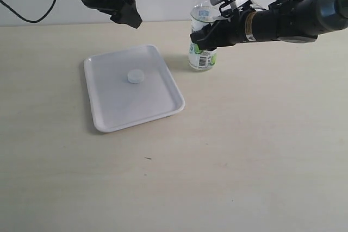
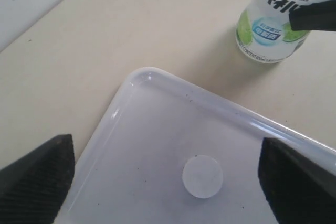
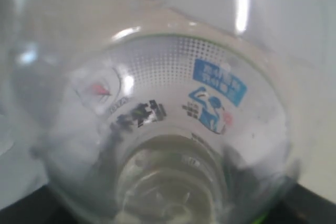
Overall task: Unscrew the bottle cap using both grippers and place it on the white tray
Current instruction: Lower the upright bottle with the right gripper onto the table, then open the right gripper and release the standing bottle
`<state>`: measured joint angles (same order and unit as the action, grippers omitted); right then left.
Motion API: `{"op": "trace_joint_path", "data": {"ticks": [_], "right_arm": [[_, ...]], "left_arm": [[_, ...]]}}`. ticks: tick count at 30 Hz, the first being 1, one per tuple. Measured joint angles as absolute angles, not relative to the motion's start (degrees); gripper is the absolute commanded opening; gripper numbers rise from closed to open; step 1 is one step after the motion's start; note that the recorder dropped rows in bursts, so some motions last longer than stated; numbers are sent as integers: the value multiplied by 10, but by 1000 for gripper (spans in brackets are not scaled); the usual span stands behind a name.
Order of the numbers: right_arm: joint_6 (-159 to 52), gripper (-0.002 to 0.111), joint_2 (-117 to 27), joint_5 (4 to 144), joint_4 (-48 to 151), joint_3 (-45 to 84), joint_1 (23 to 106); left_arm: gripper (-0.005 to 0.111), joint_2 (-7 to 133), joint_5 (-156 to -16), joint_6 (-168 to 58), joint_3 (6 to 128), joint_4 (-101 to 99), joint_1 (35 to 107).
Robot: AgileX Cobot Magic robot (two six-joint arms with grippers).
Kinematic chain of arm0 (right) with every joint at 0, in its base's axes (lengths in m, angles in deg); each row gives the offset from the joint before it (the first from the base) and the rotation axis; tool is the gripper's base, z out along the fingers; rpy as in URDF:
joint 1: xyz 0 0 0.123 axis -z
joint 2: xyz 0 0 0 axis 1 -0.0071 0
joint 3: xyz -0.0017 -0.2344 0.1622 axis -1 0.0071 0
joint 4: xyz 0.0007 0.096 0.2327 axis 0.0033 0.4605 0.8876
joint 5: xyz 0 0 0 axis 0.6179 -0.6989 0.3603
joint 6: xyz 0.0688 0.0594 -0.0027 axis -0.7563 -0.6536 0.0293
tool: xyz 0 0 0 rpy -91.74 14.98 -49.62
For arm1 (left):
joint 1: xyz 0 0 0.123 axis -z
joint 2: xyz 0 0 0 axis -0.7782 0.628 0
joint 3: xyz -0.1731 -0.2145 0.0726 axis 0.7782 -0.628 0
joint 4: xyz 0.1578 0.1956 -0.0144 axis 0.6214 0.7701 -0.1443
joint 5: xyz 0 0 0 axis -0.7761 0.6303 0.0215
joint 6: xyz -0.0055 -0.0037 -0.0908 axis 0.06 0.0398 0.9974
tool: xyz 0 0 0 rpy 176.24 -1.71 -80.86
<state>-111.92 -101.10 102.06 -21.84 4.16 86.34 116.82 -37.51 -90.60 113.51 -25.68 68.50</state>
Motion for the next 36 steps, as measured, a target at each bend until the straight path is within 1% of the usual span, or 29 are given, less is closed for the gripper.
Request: {"op": "trace_joint_path", "data": {"ticks": [1,2,3,4,5,6,8,10,13,21,30,36], "right_arm": [[-1119,9,-1012,1023,-220,42,863],[-1119,20,-1012,1024,-222,42,863],[-1118,27,-1012,1025,-229,42,863],[-1118,45,-1012,1027,-232,42,863],[-1117,54,-1012,1030,-239,42,863],[-1116,70,-1012,1032,-242,42,863],[-1118,86,-1012,1036,-245,41,863],[-1118,92,-1015,1039,-248,41,863],[-1119,93,-1016,1040,-249,41,863],[-1147,93,-998,1041,-260,41,863],[-1267,93,-963,1056,-425,41,863],[-1310,93,-949,1089,-472,41,867]], "left_arm": [[90,1168,-375,-906,1135,-257,685],[90,1168,-375,-906,1135,-257,685],[90,1168,-375,-906,1135,-257,685],[90,1168,-375,-906,1135,-257,685],[90,1168,-375,-906,1135,-257,685],[90,1168,-375,-906,1135,-257,685],[90,1168,-375,-906,1135,-257,685],[90,1168,-375,-906,1135,-257,685],[90,1168,-375,-907,1135,-257,685],[90,1168,-373,-907,1135,-257,685],[90,1168,-368,-907,1135,-258,685],[90,1168,-364,-907,1135,-258,685]]}}
